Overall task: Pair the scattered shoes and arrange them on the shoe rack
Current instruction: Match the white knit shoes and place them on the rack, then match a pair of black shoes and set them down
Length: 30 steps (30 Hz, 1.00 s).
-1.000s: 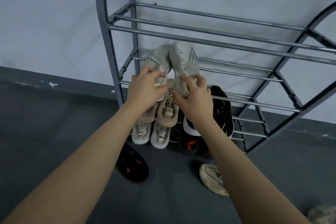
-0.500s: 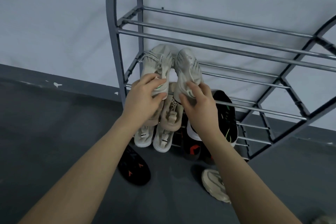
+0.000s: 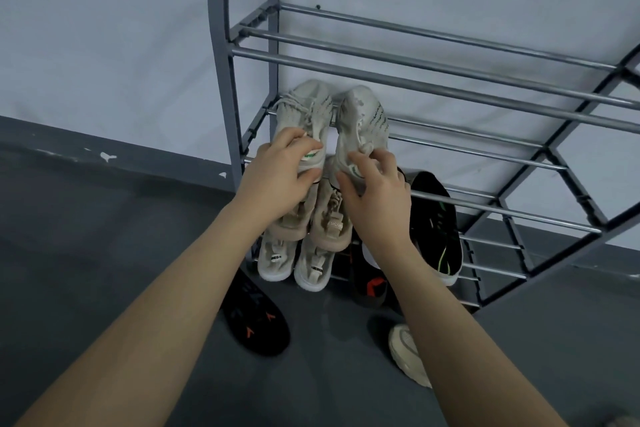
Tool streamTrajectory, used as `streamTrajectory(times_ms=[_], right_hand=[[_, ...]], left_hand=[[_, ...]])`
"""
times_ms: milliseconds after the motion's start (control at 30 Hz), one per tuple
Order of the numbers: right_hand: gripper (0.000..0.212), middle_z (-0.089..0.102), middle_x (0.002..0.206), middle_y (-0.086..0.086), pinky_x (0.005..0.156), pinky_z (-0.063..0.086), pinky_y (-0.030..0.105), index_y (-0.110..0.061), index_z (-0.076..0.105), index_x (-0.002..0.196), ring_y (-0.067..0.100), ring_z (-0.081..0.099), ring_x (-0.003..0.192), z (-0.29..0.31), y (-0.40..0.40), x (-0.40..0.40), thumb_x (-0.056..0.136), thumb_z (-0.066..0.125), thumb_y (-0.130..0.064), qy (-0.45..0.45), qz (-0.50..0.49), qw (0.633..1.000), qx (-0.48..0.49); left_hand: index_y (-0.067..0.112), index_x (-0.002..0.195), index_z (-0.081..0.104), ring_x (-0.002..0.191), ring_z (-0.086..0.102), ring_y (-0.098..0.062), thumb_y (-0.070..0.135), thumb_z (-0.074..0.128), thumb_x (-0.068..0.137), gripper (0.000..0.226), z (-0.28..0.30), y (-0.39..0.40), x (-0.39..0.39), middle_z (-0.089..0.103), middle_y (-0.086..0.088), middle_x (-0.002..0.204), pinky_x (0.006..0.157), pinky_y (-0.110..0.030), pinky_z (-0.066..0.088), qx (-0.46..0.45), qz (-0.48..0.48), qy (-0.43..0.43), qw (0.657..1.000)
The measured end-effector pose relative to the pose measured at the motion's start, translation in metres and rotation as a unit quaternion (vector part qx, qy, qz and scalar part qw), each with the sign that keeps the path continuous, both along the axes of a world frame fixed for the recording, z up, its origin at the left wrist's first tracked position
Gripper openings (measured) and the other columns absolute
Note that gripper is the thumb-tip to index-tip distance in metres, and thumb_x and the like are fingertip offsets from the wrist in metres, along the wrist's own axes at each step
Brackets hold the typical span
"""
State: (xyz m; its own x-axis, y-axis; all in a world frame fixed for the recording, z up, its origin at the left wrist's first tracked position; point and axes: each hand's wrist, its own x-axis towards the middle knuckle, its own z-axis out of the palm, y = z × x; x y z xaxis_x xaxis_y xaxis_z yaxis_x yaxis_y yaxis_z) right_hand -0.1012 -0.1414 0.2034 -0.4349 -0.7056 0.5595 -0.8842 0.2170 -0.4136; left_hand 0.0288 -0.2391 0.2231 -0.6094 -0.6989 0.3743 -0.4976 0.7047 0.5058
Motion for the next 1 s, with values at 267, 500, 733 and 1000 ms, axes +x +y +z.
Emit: streamTrajectory(times_ms=[267, 500, 733, 1000], right_hand=[[0.044, 0.058, 0.119, 0.011, 0.075, 0.047, 0.045, -0.017, 0.062, 0.113, 0.041, 0.06, 0.087, -0.002, -0.002, -0.002, 0.086, 0.043, -0.046, -0.008, 0.027, 1.0, -0.01], [0.047, 0.038, 0.143, 0.016, 0.091, 0.043, 0.054, -0.028, 0.043, 0.137, 0.044, 0.052, 0.112, 0.006, 0.014, -0.003, 0.092, 0.05, -0.04, 0.013, 0.023, 0.998, 0.06], [0.041, 0.044, 0.137, 0.011, 0.093, 0.034, 0.044, -0.021, 0.051, 0.131, 0.033, 0.048, 0.117, 0.0, 0.073, 0.001, 0.092, 0.046, -0.034, 0.02, 0.013, 1.0, -0.007], [0.035, 0.051, 0.122, 0.006, 0.091, 0.04, 0.041, -0.016, 0.059, 0.121, 0.025, 0.053, 0.106, -0.061, 0.182, -0.02, 0.091, 0.048, -0.031, -0.05, 0.009, 0.998, 0.028]], left_hand=[[0.029, 0.131, 0.045, 0.125, 0.037, -0.039, 0.029, 0.054, 0.091, 0.041, -0.001, 0.001, -0.001, 0.026, 0.002, 0.151, 0.096, -0.047, 0.038, -0.012, -0.003, -0.053, 0.999], [0.031, 0.144, 0.026, 0.136, 0.025, -0.035, 0.037, 0.049, 0.091, 0.058, 0.008, 0.021, 0.012, 0.016, -0.007, 0.155, 0.096, -0.052, 0.04, -0.073, 0.042, -0.087, 0.993], [0.008, 0.131, 0.046, 0.122, 0.041, -0.036, 0.036, 0.038, 0.086, 0.054, -0.011, 0.07, 0.03, 0.046, -0.016, 0.134, 0.1, -0.047, 0.037, -0.09, 0.029, -0.014, 0.995], [0.014, 0.138, 0.039, 0.122, 0.042, -0.028, 0.036, 0.048, 0.092, 0.051, -0.068, 0.15, 0.01, 0.041, -0.007, 0.137, 0.1, -0.044, 0.038, 0.036, -0.095, -0.06, 0.993]])
